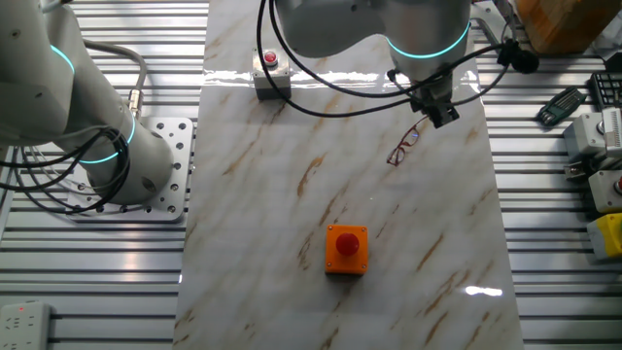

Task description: Unfold the leg of the glasses (with one hand)

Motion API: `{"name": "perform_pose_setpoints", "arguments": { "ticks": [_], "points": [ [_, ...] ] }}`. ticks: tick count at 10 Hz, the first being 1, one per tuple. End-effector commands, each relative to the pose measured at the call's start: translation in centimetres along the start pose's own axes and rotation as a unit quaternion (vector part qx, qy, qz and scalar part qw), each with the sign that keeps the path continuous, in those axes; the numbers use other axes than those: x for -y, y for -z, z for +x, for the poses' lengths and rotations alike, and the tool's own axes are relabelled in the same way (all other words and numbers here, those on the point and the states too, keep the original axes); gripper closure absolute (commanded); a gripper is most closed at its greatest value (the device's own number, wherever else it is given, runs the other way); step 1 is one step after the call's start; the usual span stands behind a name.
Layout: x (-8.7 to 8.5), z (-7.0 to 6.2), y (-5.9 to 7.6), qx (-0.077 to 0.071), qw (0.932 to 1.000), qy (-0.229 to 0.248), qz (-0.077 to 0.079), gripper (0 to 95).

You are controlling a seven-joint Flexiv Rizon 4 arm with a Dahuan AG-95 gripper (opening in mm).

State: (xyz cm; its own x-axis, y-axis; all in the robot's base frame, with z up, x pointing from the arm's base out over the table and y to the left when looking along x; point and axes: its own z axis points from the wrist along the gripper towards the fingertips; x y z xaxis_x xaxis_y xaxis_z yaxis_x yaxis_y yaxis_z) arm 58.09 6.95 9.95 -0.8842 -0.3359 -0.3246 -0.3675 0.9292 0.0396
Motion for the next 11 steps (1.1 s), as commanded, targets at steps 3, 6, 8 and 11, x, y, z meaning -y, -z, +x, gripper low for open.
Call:
{"name": "perform_pose_setpoints", "arguments": {
  "ticks": [3, 6, 8, 11],
  "points": [
    [-0.07, -0.02, 0.21, 0.017, 0.9998, 0.004, -0.007, 95.0],
    [-0.08, -0.04, 0.28, 0.036, 0.9992, 0.005, -0.016, 95.0],
    [-0.12, -0.08, 0.48, 0.043, 0.9989, 0.004, -0.018, 95.0],
    [-0.14, -0.10, 0.57, 0.041, 0.9989, 0.006, -0.020, 95.0]
  ]
}}
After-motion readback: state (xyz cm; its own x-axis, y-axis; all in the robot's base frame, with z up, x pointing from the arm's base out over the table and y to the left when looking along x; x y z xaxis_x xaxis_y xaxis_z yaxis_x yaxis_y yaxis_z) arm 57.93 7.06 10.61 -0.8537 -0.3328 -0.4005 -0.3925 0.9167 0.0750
